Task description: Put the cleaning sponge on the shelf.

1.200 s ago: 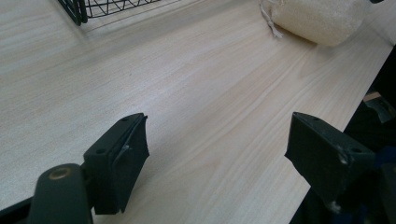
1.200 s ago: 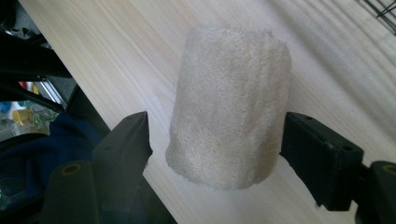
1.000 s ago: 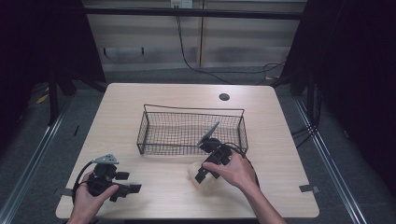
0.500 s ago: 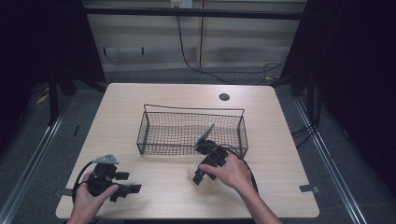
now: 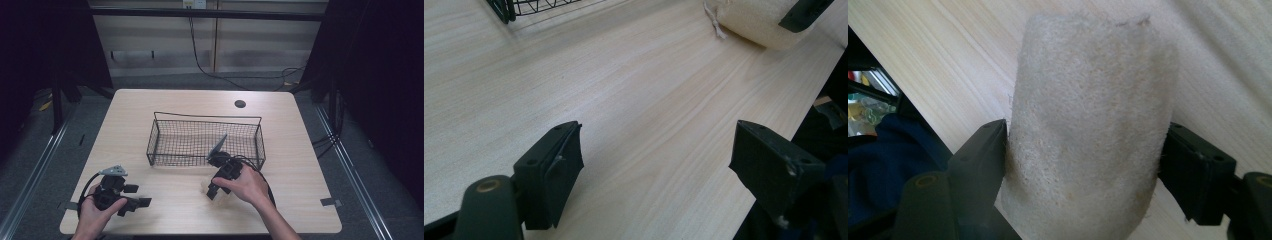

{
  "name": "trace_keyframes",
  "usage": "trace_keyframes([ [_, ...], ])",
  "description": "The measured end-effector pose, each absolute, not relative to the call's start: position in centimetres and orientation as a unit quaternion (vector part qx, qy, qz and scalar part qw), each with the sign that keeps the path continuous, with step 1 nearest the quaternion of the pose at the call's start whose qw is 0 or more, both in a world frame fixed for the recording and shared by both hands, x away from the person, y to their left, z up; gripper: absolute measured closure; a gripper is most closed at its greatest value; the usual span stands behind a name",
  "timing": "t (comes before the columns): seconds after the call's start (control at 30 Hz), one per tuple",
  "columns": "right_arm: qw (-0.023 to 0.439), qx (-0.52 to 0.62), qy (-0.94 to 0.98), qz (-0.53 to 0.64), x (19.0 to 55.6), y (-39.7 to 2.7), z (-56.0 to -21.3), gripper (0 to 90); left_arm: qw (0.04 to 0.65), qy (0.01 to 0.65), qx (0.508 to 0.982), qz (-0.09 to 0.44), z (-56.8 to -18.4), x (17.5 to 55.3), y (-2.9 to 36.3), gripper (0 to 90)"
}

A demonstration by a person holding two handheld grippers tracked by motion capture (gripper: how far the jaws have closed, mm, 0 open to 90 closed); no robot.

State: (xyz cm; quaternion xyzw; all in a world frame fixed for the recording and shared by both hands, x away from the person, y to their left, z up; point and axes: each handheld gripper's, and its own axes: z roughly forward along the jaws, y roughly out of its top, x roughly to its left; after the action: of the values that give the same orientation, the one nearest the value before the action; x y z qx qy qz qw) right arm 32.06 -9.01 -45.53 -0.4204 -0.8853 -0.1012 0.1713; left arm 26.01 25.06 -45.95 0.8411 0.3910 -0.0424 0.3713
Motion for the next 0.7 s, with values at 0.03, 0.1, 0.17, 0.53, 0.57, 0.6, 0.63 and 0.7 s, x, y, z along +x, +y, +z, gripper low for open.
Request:
trace_keyframes([
  [0.03, 0.171, -0.42, -0.886, -0.1, 32.0, -9.0, -45.5, 24.2, 0.371, 0.392, 0.841, -0.043, -45.9, 26.0, 25.1, 20.3],
  [0.1, 0.171, -0.419, -0.886, -0.101, 32.0, -9.1, -45.5, 24.3, 0.372, 0.392, 0.84, -0.042, -45.9, 26.0, 25.1, 20.3],
  [0.17, 0.173, -0.422, -0.884, -0.101, 32.0, -9.2, -45.4, 24.3, 0.372, 0.393, 0.84, -0.041, -45.9, 26.0, 25.1, 20.3],
  [0.53, 0.182, -0.421, -0.881, -0.113, 31.8, -9.8, -44.8, 24.3, 0.371, 0.394, 0.84, -0.043, -45.9, 26.1, 25.1, 20.3],
  [0.57, 0.181, -0.421, -0.881, -0.115, 31.8, -9.9, -44.8, 24.3, 0.37, 0.393, 0.841, -0.042, -45.9, 26.1, 25.1, 20.3],
  [0.6, 0.179, -0.418, -0.883, -0.118, 31.8, -10.1, -44.7, 24.3, 0.37, 0.393, 0.841, -0.042, -45.9, 26.1, 25.1, 20.3],
  [0.63, 0.18, -0.422, -0.881, -0.118, 31.8, -10.1, -44.6, 24.3, 0.37, 0.393, 0.841, -0.043, -45.9, 26.1, 25.1, 20.3],
  [0.7, 0.185, -0.42, -0.88, -0.123, 31.8, -10.3, -44.5, 24.3, 0.371, 0.391, 0.841, -0.044, -46.0, 26.1, 25.1, 20.3],
])
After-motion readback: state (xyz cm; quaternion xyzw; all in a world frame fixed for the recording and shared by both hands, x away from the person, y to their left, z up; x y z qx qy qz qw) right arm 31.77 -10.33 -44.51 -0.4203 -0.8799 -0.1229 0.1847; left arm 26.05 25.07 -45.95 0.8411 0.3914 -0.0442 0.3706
